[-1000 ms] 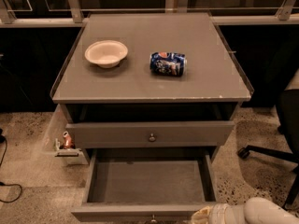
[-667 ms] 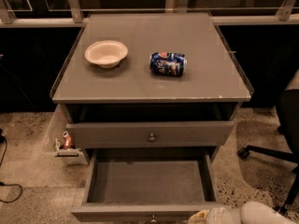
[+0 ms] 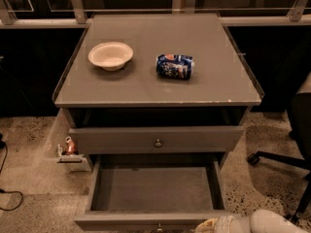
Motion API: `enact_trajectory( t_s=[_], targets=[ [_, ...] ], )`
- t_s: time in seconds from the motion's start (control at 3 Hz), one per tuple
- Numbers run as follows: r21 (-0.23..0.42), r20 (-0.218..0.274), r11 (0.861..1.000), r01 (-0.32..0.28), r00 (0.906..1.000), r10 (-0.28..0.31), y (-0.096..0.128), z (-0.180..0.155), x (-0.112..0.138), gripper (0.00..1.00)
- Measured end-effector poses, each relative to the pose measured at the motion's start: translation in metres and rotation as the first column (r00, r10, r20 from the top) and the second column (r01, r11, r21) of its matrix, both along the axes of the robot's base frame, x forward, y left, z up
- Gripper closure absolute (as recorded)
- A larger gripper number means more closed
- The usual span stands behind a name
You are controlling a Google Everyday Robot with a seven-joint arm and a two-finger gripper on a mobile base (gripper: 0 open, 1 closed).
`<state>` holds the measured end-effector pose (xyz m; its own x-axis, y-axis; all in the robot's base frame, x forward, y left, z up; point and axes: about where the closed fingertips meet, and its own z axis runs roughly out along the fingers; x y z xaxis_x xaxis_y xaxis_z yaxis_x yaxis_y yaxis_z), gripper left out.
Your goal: Close middle drawer
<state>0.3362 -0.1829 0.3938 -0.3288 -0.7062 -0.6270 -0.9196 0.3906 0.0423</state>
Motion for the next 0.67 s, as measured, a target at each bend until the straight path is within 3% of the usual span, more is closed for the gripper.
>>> enact_trajectory(
  t_s=[0.67],
  targets=[
    [0.019, 0.018, 1.000, -0.010, 0.9998, 0.009, 0.0024, 0.0049, 0.0073, 0.11]
  ],
)
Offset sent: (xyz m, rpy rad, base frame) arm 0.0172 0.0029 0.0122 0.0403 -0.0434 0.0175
